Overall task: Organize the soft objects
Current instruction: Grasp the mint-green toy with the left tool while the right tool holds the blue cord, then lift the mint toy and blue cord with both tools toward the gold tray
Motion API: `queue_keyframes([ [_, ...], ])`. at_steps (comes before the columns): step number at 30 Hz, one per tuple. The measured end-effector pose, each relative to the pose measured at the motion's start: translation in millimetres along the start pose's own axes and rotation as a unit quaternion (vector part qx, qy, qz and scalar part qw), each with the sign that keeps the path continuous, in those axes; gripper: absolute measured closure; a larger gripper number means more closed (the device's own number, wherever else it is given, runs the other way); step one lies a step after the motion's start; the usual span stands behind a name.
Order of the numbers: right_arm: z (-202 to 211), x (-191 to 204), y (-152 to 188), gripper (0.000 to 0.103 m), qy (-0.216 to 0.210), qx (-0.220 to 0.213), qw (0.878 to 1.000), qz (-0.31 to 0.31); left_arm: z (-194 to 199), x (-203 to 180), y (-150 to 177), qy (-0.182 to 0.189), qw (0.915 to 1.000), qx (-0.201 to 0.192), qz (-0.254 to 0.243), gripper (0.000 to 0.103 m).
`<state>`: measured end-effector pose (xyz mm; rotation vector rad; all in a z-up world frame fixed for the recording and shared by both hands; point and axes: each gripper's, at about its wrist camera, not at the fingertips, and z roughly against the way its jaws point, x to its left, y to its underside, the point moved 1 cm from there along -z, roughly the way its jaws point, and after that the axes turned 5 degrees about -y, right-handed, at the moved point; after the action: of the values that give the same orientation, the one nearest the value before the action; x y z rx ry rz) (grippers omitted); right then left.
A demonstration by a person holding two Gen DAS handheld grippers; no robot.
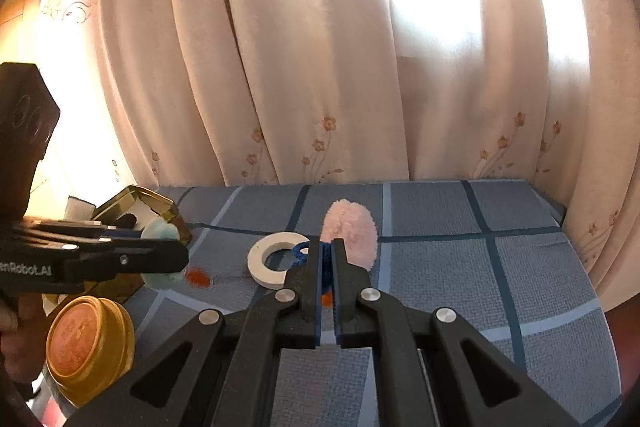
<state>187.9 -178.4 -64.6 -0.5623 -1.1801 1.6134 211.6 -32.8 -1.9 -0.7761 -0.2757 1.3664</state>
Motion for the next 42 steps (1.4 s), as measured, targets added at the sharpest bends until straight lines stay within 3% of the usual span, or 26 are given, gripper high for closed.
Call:
queue_keyframes([
  [10, 15, 26, 3, 0.098, 0.013, -0.045, 0.998, 0.048, 22, -13, 28, -0.005, 0.9962, -0.086, 0.014, 0.077],
  [14, 12, 29, 3, 0.098, 0.001, -0.045, 0.998, 0.046, 33, -18, 32, -0.038, 0.9913, -0.126, -0.005, 0.077],
  [42, 3, 65, 6, 0.098, -0.023, -0.052, 0.996, 0.07, 46, 7, 49, -0.124, 0.9783, -0.166, -0.003, 0.077],
])
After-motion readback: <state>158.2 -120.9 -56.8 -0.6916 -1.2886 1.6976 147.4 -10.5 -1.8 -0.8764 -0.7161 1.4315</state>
